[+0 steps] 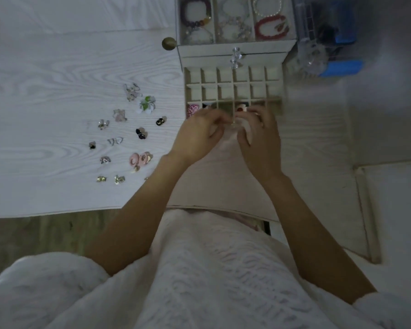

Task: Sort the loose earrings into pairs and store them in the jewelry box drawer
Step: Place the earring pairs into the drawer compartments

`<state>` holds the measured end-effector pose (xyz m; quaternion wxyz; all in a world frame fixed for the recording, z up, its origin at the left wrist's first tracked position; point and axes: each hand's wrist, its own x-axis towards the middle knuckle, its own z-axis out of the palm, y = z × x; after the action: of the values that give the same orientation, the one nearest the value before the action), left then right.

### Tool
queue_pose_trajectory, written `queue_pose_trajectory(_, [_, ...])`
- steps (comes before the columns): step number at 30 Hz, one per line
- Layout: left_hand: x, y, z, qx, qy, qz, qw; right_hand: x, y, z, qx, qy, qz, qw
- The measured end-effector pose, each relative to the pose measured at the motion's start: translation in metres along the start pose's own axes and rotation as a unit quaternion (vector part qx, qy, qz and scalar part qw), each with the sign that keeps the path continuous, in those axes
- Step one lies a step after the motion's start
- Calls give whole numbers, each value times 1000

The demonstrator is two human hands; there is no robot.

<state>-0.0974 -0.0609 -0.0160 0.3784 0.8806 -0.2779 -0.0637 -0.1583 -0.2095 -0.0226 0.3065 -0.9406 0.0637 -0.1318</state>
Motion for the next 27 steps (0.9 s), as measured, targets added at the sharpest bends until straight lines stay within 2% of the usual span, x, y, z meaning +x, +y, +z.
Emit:
queue_pose_trajectory(3, [-45,-9,-28,-33,95,-110,989,-20,-28,23,48,-92,-34,994])
queue_pose_trajectory(6, [-89,-28,-49,-37,185,-201,961,-25,-49,44,42,-194,-82,977])
queue_pose_trajectory(8, [-112,-48,-62,7,196,-233,952,-24,-67,56,43,-242,-105,964])
queue_pose_trajectory(12, [-128,-81,-64,118,98,-262,953,-18,-90,77,47,-280,-126,951])
queue_pose_trajectory(19, [-120,-94,-74,111,17,-272,956,-10,-126,120,-21,-313,-127,941])
queue_pose_trajectory(24, [-120,-103,-78,76,-15,-276,958,-13,-126,127,-24,-291,-62,954])
queue_pose_trajectory(27, [-114,-107,-81,116,-61,-246,960,-18,-116,118,-3,-244,-17,970])
